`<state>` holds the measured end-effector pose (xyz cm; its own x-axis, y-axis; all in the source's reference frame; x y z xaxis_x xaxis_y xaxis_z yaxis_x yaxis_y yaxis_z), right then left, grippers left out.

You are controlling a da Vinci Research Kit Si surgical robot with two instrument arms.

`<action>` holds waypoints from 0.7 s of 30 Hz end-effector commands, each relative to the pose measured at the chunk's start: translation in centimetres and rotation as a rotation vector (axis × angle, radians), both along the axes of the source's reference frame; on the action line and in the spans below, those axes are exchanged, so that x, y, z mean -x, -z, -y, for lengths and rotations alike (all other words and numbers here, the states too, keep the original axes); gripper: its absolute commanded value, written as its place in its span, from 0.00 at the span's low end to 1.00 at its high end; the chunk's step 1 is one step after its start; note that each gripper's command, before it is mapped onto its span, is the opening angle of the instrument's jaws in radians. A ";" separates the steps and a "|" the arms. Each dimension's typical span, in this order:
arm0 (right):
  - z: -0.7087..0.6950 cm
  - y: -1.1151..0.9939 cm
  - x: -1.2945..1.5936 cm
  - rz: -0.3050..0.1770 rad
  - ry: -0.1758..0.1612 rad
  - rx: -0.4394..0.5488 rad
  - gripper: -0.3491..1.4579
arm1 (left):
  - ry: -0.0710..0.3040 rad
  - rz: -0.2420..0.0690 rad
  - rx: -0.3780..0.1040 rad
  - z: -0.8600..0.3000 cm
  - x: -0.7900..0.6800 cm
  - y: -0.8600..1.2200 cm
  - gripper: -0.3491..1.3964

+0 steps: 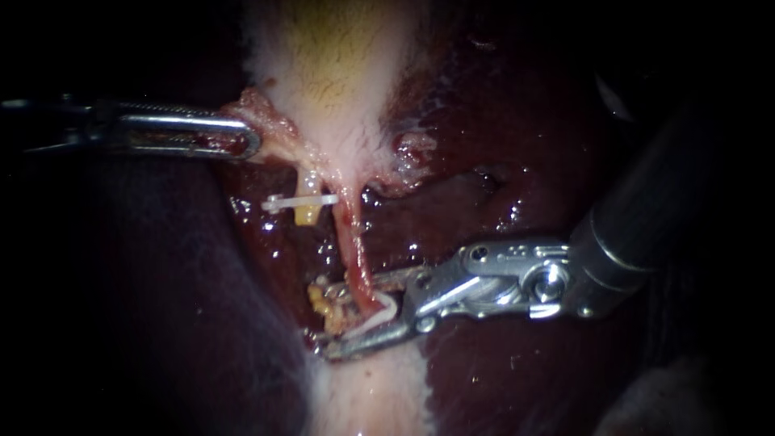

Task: Clipping first clip right tube

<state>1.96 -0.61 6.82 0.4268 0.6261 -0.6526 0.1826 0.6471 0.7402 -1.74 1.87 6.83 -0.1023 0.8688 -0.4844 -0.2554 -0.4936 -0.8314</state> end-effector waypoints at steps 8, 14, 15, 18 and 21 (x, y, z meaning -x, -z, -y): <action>0.05 0.33 0.02 -0.065 0.053 -0.041 0.42 | -0.001 0.001 0.000 -0.01 -0.03 -0.02 0.00; 0.13 0.45 -0.03 -0.085 0.078 -0.045 0.42 | -0.001 0.002 -0.001 -0.01 -0.03 -0.02 0.00; 0.13 0.45 -0.03 -0.088 0.077 -0.046 0.42 | -0.001 0.002 -0.001 -0.01 -0.03 -0.02 0.00; 0.12 0.44 -0.04 -0.085 0.070 -0.044 0.41 | -0.001 0.001 -0.001 -0.01 -0.03 -0.02 0.00; 0.08 0.42 -0.03 -0.079 0.051 -0.040 0.39 | -0.001 0.001 -0.001 -0.01 -0.03 -0.02 0.00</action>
